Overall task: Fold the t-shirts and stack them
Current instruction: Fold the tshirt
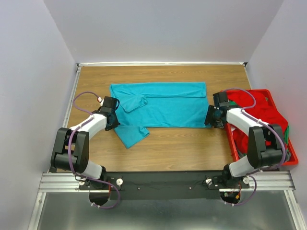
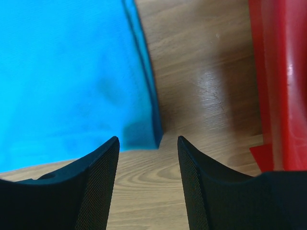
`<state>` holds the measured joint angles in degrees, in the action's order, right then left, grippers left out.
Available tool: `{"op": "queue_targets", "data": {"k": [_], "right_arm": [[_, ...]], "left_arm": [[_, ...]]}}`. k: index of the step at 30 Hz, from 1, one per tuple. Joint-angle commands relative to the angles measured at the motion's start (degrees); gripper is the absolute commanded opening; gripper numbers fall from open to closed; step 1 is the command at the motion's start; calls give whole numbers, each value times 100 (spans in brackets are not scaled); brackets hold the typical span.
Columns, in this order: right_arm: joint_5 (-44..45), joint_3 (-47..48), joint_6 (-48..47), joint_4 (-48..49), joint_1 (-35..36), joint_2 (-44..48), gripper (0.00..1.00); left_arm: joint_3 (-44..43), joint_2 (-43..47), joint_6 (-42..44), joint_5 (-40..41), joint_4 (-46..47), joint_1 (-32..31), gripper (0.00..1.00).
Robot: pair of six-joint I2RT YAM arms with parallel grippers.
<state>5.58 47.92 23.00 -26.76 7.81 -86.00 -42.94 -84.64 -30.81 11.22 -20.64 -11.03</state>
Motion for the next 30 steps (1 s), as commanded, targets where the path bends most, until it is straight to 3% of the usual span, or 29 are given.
{"op": "queue_targets", "data": {"k": [1,10,16,23,30], "right_arm": [[363,-20,231,-136,27,-233,59],[180,-37,284,-22,27,-383,51],[171,-195,345,-4,27,-453,33],[145,-266,380,-13,36,-295,1],[-66,32,257,-119,27,-5,1]], "left_arm": [[137,70,119,134,-89,57,0],[145,106,119,126,-71,57,0],[128,97,101,143,-80,66,0],[128,184,84,3,-89,136,0],[-135,554,145,-225,-308,250,0]]}}
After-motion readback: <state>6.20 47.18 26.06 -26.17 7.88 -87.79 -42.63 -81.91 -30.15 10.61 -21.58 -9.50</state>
